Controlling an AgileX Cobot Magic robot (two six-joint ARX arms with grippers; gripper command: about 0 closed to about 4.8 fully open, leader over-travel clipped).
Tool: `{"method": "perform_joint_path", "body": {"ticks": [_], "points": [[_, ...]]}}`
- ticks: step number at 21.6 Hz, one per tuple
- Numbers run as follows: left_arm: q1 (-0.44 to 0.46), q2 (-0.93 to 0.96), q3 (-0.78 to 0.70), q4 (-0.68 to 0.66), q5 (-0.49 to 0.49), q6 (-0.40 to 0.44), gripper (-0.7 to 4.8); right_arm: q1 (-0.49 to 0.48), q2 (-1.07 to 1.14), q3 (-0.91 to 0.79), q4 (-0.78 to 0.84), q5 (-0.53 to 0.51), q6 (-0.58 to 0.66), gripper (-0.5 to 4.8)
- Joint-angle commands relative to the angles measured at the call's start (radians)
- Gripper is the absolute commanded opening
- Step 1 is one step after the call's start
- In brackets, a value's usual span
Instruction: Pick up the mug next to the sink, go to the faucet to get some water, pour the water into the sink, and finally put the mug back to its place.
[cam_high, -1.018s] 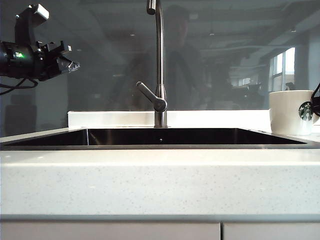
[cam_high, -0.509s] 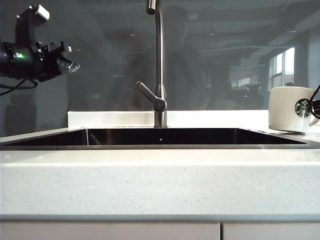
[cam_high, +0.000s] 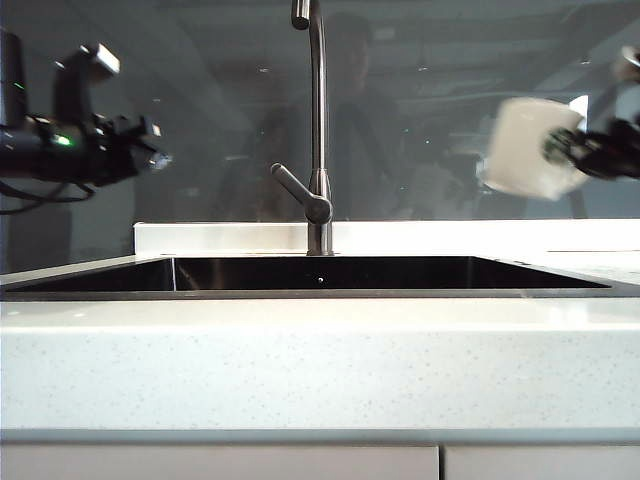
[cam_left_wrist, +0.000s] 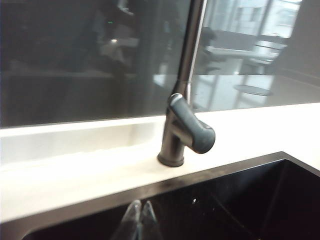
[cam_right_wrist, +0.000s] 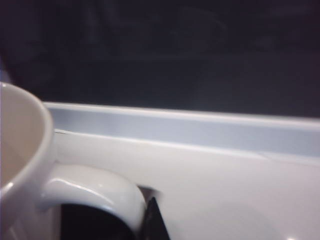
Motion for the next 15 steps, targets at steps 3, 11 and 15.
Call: {"method": "perform_joint_path", "body": {"ticks": [3, 11, 15], "points": [[0.000, 0.255, 0.325, 0.009, 0.113, -0.081, 1.27, 0.205, -0.021, 0.262, -0.328, -0.003, 0.004, -0.06], [-0.022, 0.690, 1.033, -0.081, 0.385, -0.255, 1.95, 0.488, -0.020, 0.520, -0.623, 0.231, -0.182, -0.06], [-0.045, 0.786, 1.228, -0.127, 0.457, -0.281, 2.20, 0.525, -0.012, 0.537, -0.614, 0.290, -0.207, -0.06]]}}
